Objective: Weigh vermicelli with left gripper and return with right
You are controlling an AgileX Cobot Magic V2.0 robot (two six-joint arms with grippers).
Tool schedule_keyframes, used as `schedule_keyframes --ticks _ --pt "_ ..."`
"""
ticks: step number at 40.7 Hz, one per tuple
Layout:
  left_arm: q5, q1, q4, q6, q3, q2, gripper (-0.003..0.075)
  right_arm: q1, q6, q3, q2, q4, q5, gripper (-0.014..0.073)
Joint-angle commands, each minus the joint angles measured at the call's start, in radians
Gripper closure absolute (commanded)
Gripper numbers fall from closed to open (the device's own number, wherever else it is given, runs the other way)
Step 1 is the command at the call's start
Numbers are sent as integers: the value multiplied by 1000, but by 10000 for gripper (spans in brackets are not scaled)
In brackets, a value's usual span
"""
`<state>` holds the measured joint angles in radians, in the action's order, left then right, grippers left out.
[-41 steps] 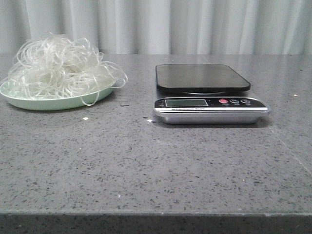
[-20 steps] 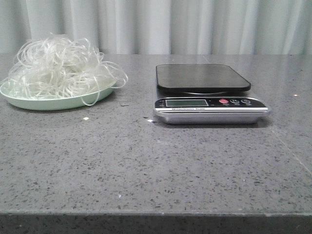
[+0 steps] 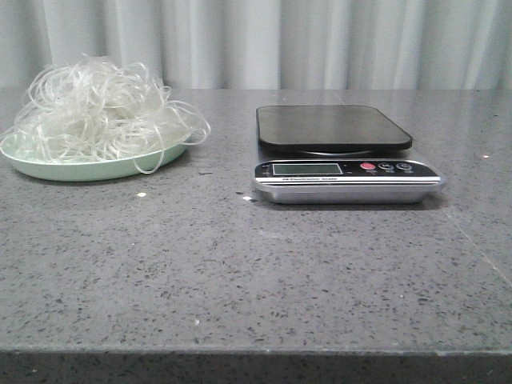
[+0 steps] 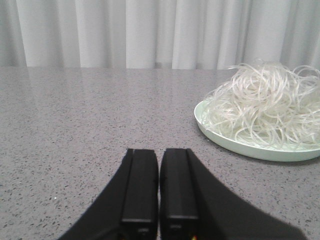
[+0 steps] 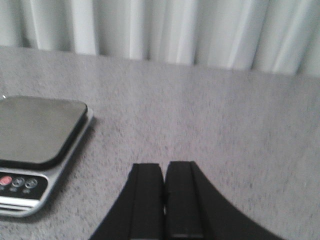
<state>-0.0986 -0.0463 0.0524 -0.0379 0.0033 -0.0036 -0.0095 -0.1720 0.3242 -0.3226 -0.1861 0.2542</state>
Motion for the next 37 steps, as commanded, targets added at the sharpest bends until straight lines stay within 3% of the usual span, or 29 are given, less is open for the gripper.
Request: schedule_keyframes --ticks 1,6,18,24,37 --pt "75 2 8 11 7 -21 584 -1 131 -24 15 99 -139 443" --pt "75 2 8 11 7 -21 584 26 217 -110 101 210 -218 443" --pt "75 2 8 11 7 -21 584 23 217 -263 354 199 -244 443" --pt "75 2 8 11 7 -20 584 23 217 -347 348 195 -316 443" --pt "75 2 8 11 7 -20 584 23 216 -344 348 192 -279 443"
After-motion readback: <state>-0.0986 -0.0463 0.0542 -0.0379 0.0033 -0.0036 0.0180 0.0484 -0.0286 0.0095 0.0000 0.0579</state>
